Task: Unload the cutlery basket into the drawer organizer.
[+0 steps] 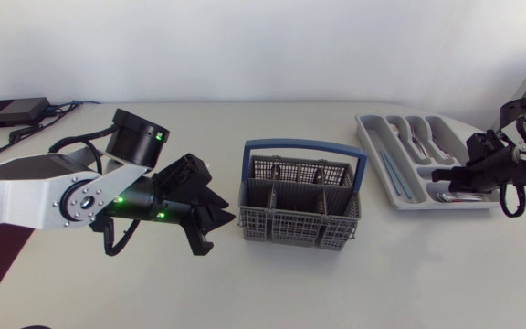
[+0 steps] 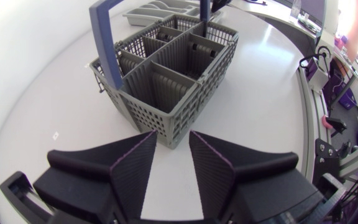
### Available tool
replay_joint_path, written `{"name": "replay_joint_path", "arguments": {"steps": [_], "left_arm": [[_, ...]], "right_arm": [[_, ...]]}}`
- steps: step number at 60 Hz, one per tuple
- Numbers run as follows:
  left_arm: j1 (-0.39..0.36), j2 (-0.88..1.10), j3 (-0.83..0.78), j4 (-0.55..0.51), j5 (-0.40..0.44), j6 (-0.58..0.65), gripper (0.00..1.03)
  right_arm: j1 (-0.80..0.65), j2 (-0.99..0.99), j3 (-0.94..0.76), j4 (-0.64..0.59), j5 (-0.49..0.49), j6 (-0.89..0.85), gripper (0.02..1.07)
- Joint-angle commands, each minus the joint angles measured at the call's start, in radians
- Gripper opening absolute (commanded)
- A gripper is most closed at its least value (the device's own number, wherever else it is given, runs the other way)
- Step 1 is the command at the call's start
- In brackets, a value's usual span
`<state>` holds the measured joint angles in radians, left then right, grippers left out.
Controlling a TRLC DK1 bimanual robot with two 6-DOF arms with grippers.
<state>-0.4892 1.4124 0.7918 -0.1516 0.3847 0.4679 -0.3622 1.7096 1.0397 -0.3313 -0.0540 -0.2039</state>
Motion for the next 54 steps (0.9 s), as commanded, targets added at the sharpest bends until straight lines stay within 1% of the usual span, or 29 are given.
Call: {"name": "replay_joint_path", "arguments": {"steps": [1,14,27,32,38,45,54], "left_arm": [[0.006,-0.001,0.023,-0.006,0.0,-0.017,0.4],[0.001,0.008,0.038,-0.012,0.0,-0.02,0.4],[-0.011,0.008,0.046,-0.019,0.0,-0.026,0.4],[-0.014,0.007,0.046,-0.022,0.0,-0.026,0.4],[-0.014,0.003,0.047,-0.026,0.0,-0.026,0.4],[-0.014,-0.004,0.043,-0.026,0.0,-0.026,0.4],[-0.012,-0.018,0.035,-0.026,0.0,-0.026,0.4]], "right_arm": [[-0.001,0.007,0.019,0.012,0.009,0.04,0.08],[-0.023,-0.105,-0.033,0.014,0.016,0.047,0.08],[-0.08,-0.131,-0.075,0.012,0.002,0.081,0.08],[-0.092,-0.13,-0.079,0.009,-0.007,0.123,0.08],[-0.092,-0.123,-0.084,0.002,-0.007,0.224,0.08],[-0.08,-0.122,-0.079,-0.022,-0.004,0.296,0.08],[-0.044,-0.114,-0.096,-0.049,-0.003,0.311,0.08]]}}
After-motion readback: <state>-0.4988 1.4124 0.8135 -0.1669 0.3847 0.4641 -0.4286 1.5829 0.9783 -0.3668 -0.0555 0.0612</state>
